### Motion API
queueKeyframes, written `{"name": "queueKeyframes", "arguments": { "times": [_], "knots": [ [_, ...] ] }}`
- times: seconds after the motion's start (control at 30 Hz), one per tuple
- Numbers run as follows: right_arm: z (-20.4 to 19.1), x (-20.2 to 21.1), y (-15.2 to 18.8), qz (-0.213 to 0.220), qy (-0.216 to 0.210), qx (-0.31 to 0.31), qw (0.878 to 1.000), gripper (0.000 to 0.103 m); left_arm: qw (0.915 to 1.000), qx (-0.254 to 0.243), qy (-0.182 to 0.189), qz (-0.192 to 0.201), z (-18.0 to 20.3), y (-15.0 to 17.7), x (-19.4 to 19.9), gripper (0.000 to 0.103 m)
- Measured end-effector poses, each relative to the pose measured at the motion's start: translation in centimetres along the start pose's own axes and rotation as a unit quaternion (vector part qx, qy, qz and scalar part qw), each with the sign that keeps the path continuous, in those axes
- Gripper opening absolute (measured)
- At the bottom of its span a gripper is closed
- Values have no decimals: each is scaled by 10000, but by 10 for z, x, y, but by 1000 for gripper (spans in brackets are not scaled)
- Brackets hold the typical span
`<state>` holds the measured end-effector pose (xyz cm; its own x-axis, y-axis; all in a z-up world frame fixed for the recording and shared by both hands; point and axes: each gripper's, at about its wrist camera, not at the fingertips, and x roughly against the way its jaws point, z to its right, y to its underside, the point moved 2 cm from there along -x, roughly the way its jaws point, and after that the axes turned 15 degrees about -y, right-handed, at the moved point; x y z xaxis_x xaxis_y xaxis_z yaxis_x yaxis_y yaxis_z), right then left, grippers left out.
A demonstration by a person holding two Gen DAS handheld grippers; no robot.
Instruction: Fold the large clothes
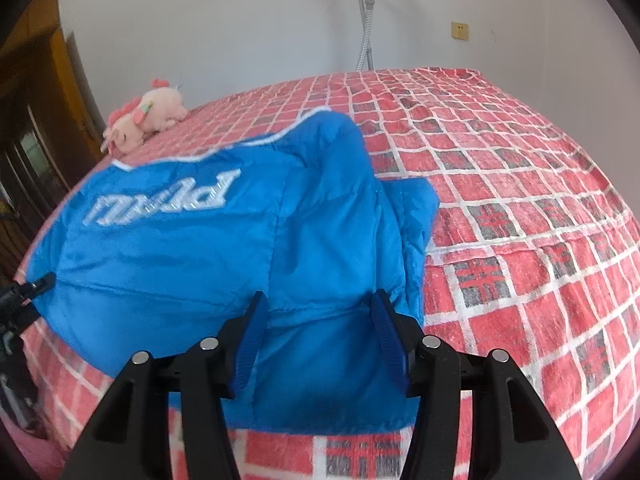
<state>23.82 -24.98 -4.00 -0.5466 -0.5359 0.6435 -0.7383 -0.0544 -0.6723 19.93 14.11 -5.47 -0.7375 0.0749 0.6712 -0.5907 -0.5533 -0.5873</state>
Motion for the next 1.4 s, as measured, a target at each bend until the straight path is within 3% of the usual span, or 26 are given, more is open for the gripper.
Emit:
{"name": "queueKeyframes", "arguments": {
  "times": [0.13, 0.27, 0.5, 0.73, 0.9, 1.03, 1.17, 1.4],
  "knots": [
    [-3, 24, -5, 150, 10, 41, 9999, 55, 9978, -400, -157, 510, 32, -4, 35, 24],
    [-1, 41, -9, 168, 62, 73, 9998, 55, 9895, -1028, -151, 1008, 82, -9, 73, 24],
    [4, 70, -12, 192, 154, 73, 9997, 55, 9690, -2133, -9, 1246, 177, 5, 103, 24],
    [8, 82, -15, 150, 195, 215, 9995, 56, 9458, -3093, -36, 991, 256, 40, 76, 25],
    [18, 81, -16, 127, 145, 172, 9997, 57, 9340, -3517, -49, 632, 275, 65, 44, 27],
    [25, 78, -17, 76, 121, 158, 9998, 57, 9319, -3611, 21, 330, 279, 81, 23, 30],
    [30, 76, -17, 63, 76, 128, 9999, 57, 9353, -3533, 175, -44, 275, 90, 0, 31],
    [35, 68, -15, 7, 34, 54, 10000, 57, 9375, -3452, 374, -246, 265, 103, -19, 32]
  ]
}}
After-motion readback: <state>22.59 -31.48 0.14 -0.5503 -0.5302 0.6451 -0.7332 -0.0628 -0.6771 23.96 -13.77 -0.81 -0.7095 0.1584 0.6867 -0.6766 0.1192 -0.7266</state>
